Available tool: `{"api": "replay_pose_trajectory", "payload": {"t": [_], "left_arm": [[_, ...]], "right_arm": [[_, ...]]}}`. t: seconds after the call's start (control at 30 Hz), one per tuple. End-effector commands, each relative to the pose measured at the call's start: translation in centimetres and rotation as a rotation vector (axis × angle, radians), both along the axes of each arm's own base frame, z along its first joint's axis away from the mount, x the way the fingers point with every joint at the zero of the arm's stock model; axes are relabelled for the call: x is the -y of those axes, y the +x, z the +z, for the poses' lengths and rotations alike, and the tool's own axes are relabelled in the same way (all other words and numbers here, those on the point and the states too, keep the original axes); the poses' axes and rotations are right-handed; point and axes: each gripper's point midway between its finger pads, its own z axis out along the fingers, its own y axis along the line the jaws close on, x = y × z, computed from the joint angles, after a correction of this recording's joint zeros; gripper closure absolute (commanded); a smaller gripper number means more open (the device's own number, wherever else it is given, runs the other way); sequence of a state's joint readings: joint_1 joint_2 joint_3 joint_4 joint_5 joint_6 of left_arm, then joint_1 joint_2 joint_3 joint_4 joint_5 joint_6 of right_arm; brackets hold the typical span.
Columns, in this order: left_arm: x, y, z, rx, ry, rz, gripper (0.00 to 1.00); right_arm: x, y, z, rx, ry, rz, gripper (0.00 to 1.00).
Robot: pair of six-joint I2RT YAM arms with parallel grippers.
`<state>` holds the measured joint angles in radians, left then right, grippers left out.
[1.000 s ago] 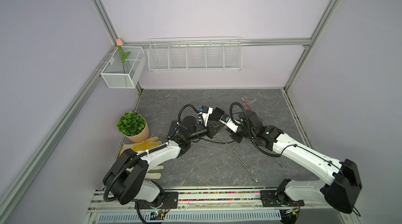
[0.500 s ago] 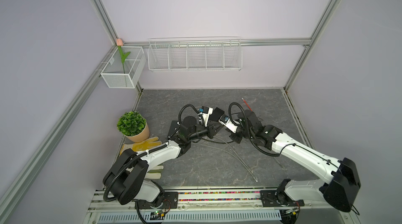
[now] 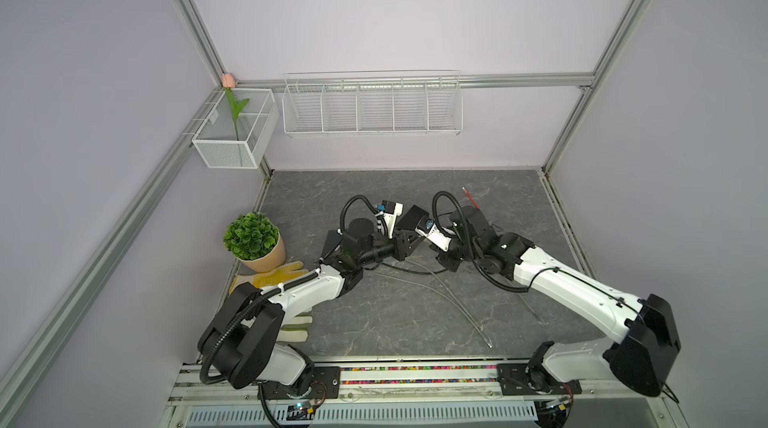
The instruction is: Insert the plug into the switch port
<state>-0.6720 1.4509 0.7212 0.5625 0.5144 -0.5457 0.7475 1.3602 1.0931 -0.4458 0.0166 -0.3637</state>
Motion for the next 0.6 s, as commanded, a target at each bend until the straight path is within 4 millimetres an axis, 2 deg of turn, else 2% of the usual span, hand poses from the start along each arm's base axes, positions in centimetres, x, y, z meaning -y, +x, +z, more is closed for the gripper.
{"api": "replay_pose_trajectory", "payload": {"t": [0.0, 0.1, 0.17, 0.27, 0.4, 0.57], "left_arm": [[0.4, 0.3, 0.6, 0.002, -0.03, -0.017, 0.76], [0.7, 0.2, 0.7, -0.001, -0.047, -0.032, 0.84], [0.7, 0.3, 0.6, -0.002, -0.047, -0.033, 0.9], [0.6, 0.3, 0.4, -0.001, -0.038, -0.029, 0.94], [0.5, 0.3, 0.3, -0.001, -0.033, -0.024, 0.97], [0.5, 0.3, 0.5, -0.001, -0.034, -0.021, 0.97]], "right_arm": [[-0.9, -0.5, 0.6, -0.015, 0.039, 0.037, 0.93], [-1.0, -0.5, 0.5, -0.024, 0.044, 0.042, 0.9], [-1.0, -0.6, 0.5, -0.028, 0.042, 0.041, 0.81], [-0.7, -0.7, 0.8, -0.018, 0.044, 0.035, 0.73], [-0.3, -0.8, 1.2, -0.005, 0.045, 0.027, 0.72], [0.1, -0.7, 0.7, -0.01, 0.022, 0.015, 0.73]]}}
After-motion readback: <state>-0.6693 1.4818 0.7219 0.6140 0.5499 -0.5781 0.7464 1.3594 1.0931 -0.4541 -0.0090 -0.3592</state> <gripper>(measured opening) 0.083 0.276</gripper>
